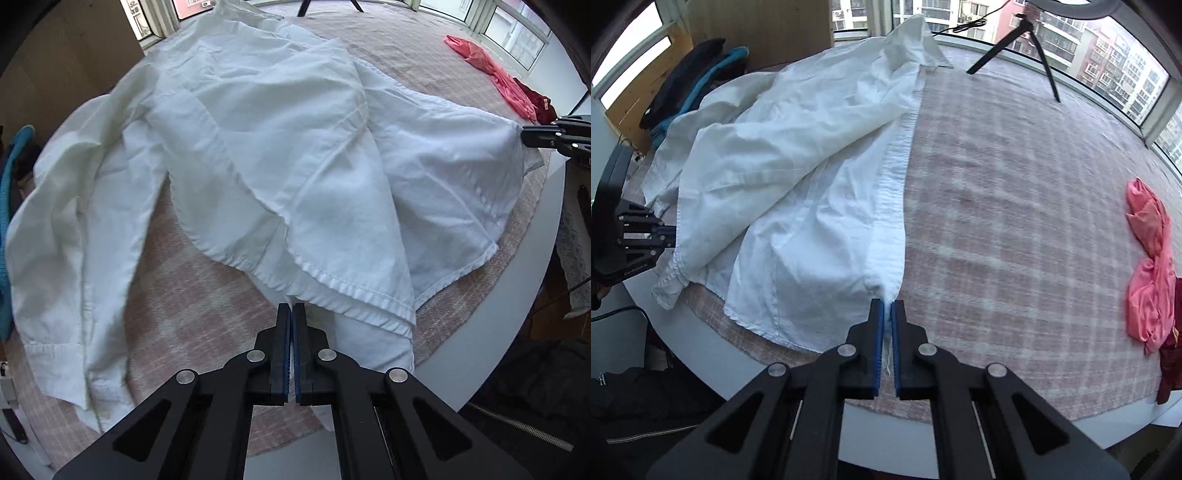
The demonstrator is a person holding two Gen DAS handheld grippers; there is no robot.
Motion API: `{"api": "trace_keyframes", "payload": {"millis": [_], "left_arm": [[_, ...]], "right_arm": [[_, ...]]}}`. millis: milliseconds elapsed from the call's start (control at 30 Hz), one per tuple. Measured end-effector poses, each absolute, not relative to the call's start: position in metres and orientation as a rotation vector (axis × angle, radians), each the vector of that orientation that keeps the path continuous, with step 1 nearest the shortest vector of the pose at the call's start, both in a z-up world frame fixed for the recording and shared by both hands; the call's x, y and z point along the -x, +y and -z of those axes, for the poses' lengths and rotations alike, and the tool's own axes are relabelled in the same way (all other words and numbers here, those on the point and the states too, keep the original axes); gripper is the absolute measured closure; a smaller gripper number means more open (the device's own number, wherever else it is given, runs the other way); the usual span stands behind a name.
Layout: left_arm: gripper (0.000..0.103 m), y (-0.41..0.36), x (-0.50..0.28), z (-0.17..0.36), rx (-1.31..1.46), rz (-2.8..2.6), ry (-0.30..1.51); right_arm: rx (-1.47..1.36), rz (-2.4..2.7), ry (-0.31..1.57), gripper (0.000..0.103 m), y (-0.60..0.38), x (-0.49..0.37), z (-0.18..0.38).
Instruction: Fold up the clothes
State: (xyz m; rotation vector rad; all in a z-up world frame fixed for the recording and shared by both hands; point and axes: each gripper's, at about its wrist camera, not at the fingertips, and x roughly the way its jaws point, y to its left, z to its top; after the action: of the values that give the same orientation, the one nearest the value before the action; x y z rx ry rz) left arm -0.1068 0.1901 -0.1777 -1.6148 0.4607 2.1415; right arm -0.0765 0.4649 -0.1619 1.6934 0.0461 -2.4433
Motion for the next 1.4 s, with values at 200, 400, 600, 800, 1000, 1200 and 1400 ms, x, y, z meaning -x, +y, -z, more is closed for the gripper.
{"api": "trace_keyframes", "payload": {"millis": [200, 400, 600, 800, 1000, 1200, 1400], "left_arm": [[0.102, 0.189, 0.098, 0.165, 1.592, -2.138, 0.479], [0.098, 0.177, 0.089, 0.149, 1.586, -2.152, 0.355], [0.088, 0.176, 0.079, 0.145, 1.578, -2.193, 0.407], [0.088, 0.156, 0.088, 0.135, 1.585, -2.267, 0.385], [0.088, 0.117, 0.092, 0.128, 1.611, -2.375, 0.301], [0.088, 0.093, 0.086, 0.130, 1.591, -2.420, 0.224], [0.088, 0.092, 0.103, 0.135, 1.537, -2.374, 0.198]], "right_arm": [[-1.878, 2.298, 0.111, 0.096, 0.459, 0.066, 0.200], [-1.849, 2.379, -0.025, 0.095, 0.489, 0.075, 0.173], [-1.686, 2.189, -0.089, 0.095, 0.438, 0.080, 0.155], [-1.532, 2.093, -0.064, 0.095, 0.363, 0.099, 0.148], [-1.500, 2.014, -0.007, 0.071, 0.276, 0.186, 0.123], [-1.717, 1.901, 0.091, 0.071, 0.217, 0.241, 0.156], [-1.767, 1.861, 0.196, 0.099, 0.211, 0.249, 0.164]]}}
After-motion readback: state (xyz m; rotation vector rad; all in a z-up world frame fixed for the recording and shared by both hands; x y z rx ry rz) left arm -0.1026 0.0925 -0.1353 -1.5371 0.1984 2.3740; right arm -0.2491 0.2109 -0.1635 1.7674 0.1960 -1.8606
